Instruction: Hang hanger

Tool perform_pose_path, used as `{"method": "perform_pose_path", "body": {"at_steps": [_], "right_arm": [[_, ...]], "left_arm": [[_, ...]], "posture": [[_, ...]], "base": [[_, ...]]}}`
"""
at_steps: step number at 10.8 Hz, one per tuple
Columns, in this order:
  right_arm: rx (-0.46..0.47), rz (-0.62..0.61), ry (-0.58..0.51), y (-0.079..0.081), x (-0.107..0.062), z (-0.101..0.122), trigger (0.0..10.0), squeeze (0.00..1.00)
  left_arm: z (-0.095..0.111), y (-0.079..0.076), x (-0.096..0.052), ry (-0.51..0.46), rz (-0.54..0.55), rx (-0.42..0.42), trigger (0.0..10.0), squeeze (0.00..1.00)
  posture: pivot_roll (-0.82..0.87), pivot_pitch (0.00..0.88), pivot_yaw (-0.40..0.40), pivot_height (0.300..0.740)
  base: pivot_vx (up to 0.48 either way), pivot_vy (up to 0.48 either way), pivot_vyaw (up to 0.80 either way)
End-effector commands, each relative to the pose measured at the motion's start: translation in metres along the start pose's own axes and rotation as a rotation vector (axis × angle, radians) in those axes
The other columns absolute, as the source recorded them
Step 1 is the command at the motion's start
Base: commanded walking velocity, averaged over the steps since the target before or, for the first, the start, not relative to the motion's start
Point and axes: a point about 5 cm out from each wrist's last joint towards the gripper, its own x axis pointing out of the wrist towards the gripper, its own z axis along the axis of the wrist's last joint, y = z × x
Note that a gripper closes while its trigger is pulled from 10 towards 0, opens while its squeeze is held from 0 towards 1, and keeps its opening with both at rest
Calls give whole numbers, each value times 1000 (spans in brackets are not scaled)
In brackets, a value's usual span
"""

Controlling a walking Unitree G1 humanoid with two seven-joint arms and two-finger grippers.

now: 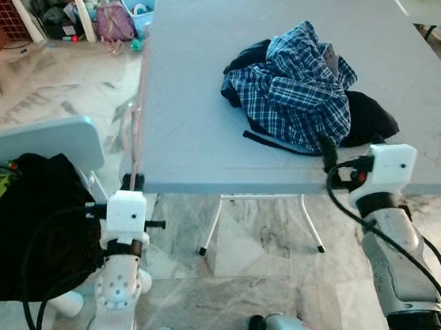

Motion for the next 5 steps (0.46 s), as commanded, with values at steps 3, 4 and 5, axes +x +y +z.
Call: {"method": "perform_pose_path", "body": {"at_steps": [3, 4, 5], "right_arm": [[9, -32, 23, -5, 5, 0, 10000, 0], [17, -35, 31, -5, 5, -1, 10000, 0], [23, -28, 35, -3, 6, -2, 10000, 0]], "left_arm": [[0, -1, 0, 3, -13, 4, 10000, 0], [0, -2, -1, 5, -14, 3, 10000, 0], [-1, -2, -1, 6, -17, 4, 10000, 0]], "posture": [[19, 136, -44, 740], [20, 137, -44, 740], [20, 137, -44, 740]], "base": [[0, 0, 0], [0, 0, 0], [-281, 0, 0]]}}
